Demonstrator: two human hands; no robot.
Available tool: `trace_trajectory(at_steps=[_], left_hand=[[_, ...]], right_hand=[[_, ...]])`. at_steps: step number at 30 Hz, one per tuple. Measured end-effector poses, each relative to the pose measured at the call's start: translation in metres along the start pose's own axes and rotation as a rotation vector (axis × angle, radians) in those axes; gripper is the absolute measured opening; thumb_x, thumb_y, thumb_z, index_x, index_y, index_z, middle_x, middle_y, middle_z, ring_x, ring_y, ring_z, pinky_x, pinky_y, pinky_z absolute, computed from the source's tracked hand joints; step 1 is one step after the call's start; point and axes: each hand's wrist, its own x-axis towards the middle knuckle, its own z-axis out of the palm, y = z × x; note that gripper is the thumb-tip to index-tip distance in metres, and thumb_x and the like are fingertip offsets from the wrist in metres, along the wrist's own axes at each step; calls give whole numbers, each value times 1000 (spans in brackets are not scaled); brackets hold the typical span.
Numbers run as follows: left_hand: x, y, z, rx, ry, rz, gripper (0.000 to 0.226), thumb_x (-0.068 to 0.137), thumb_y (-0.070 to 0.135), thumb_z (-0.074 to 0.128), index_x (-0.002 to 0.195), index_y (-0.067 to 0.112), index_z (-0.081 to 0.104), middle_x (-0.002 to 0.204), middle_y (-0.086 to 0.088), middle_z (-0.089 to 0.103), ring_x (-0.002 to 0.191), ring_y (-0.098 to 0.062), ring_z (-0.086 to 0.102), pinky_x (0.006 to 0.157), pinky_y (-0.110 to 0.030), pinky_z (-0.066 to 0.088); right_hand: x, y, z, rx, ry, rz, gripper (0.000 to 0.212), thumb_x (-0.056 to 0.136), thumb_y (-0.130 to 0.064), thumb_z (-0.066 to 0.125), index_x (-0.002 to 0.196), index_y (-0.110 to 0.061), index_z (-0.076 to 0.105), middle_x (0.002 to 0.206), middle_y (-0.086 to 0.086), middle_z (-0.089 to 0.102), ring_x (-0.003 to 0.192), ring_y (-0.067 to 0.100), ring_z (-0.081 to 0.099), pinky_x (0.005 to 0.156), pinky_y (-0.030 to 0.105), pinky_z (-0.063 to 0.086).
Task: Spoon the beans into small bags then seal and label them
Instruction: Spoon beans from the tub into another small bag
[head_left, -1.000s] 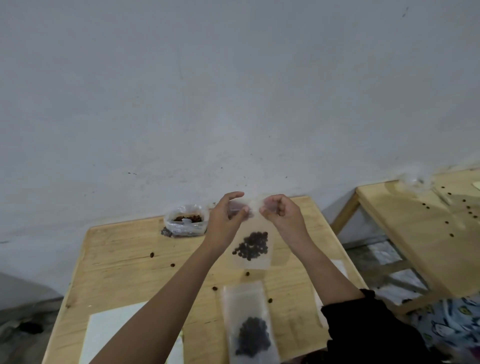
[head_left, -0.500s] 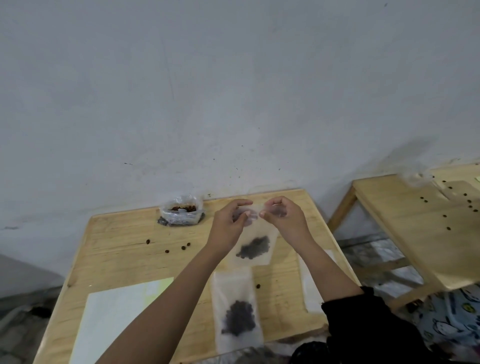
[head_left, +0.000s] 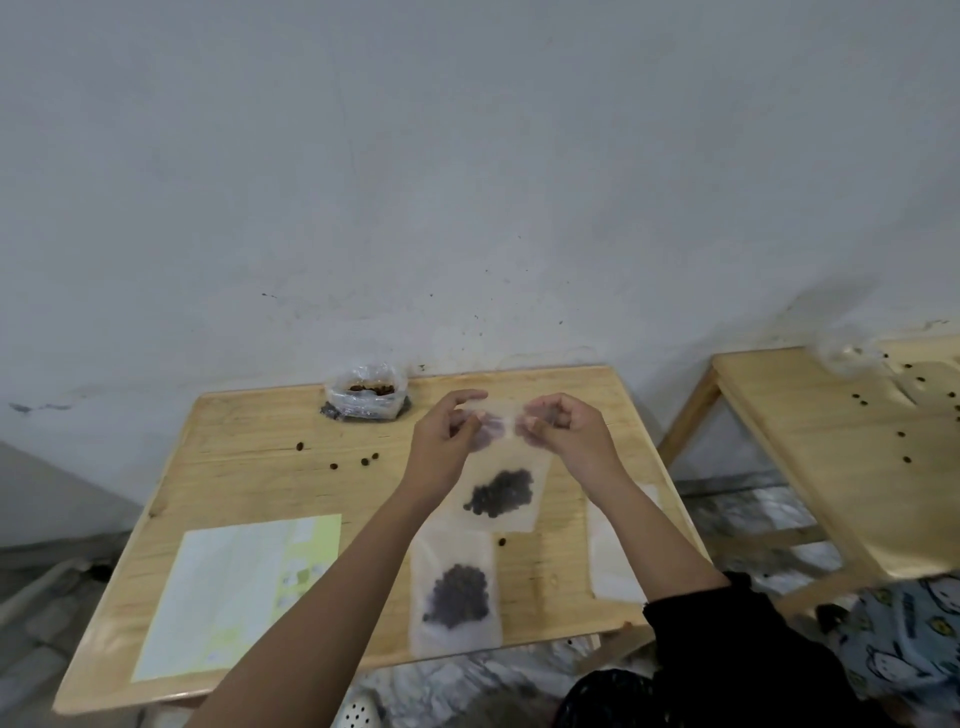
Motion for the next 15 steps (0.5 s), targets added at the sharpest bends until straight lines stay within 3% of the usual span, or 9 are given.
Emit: trace_trajectory(at_steps=[4, 9, 15], left_hand=[[-7, 1, 2, -24, 30, 19, 19, 95, 6, 51, 100, 20, 62, 87, -8, 73, 83, -20, 71, 77, -34, 56], [-15, 3, 4, -6, 73, 46, 15, 96, 16, 50, 109, 15, 58, 74, -1, 72, 70, -20, 71, 66, -31, 56], [-18, -4, 1, 6, 87, 55, 19, 99, 14, 42, 112, 14, 56, 90, -11, 70, 78, -25, 71, 72, -36, 58]], right_hand=[[-6, 1, -2, 23, -21, -12, 18, 85, 6, 60, 92, -11, 61, 78, 5, 71, 70, 12, 71, 69, 23, 58], [-7, -3, -1, 59, -20, 18, 20, 86, 6, 60, 96, -11, 61, 83, 12, 72, 74, 17, 72, 70, 26, 59], [-10, 1, 4, 107, -53, 35, 23, 86, 2, 61, 106, -9, 59, 87, 11, 73, 77, 18, 72, 75, 28, 59]])
